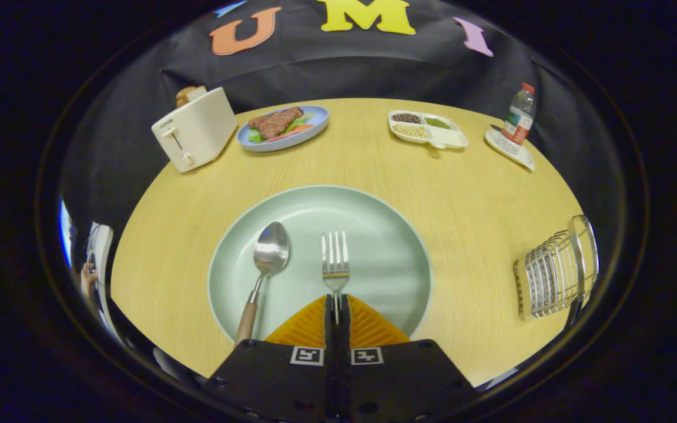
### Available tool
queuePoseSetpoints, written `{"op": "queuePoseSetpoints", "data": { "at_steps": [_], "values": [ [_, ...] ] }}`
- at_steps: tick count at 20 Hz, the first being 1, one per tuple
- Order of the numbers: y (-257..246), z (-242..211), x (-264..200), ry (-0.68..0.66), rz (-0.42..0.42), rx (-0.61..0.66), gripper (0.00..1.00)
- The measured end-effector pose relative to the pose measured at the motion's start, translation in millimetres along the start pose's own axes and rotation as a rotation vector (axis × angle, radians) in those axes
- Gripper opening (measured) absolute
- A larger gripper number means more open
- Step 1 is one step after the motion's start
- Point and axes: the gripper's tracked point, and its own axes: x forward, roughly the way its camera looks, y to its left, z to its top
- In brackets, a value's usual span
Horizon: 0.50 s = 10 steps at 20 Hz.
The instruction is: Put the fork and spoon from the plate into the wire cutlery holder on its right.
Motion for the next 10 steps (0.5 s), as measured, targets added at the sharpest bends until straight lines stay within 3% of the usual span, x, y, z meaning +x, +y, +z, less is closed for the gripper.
{"op": "queuePoseSetpoints", "data": {
  "at_steps": [10],
  "values": [
    [-32, 33, -76, -0.149, 0.012, 0.015, 0.02]
  ]
}}
